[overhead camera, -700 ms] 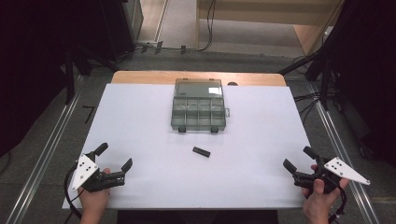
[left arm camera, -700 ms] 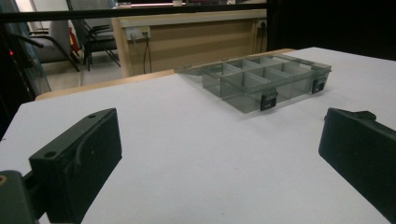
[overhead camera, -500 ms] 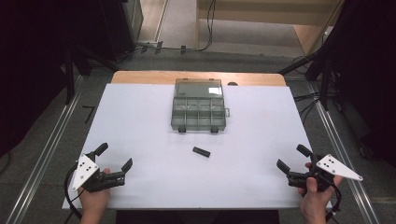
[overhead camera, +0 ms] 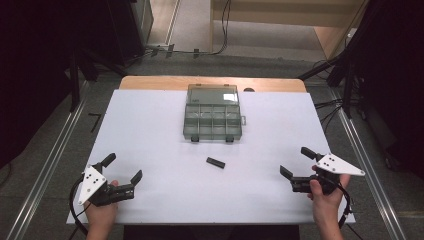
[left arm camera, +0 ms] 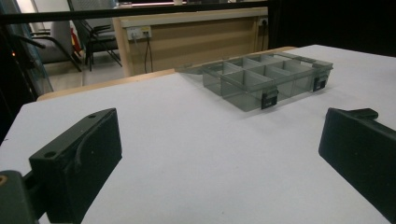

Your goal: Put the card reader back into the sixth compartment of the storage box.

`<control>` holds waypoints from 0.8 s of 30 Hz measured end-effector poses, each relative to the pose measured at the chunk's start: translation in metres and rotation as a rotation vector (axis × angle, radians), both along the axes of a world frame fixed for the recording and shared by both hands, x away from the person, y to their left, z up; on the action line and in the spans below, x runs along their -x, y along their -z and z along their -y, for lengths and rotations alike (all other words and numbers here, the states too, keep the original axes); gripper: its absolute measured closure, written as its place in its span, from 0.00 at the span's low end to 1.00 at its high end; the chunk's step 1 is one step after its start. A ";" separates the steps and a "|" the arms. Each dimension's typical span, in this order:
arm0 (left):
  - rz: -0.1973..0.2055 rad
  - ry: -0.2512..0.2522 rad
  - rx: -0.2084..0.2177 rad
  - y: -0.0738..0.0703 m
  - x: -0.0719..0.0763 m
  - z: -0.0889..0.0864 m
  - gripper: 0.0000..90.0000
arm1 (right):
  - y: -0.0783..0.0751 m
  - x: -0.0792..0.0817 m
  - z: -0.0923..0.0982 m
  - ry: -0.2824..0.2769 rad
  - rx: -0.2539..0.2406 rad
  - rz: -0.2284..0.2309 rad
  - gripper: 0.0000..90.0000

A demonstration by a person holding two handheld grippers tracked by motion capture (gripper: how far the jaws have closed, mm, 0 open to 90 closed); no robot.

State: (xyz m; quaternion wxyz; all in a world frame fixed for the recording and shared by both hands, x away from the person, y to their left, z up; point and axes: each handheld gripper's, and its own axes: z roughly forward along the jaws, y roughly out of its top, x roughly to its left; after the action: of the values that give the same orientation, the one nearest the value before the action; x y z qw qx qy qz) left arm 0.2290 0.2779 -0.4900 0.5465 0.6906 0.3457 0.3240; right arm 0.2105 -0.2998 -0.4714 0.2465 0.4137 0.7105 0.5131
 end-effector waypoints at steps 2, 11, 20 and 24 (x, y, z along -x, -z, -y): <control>0.000 -0.001 -0.001 0.000 0.000 0.000 0.00 | -0.002 -0.005 -0.006 -0.010 0.014 -0.018 0.00; -0.001 0.000 -0.003 0.000 0.000 0.000 0.00 | -0.007 -0.020 -0.027 -0.082 0.039 -0.040 0.00; -0.002 0.002 -0.002 0.000 0.000 0.000 0.00 | -0.016 -0.034 -0.044 -0.129 0.058 -0.056 0.00; -0.001 0.003 -0.002 0.000 0.000 0.000 0.00 | -0.019 -0.039 -0.049 -0.137 0.063 -0.063 0.00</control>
State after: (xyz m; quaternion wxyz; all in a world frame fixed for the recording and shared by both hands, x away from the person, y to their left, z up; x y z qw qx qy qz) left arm 0.2286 0.2778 -0.4900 0.5461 0.6919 0.3445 0.3230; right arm 0.2495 -0.2510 -0.4527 0.2012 0.3723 0.7603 0.4929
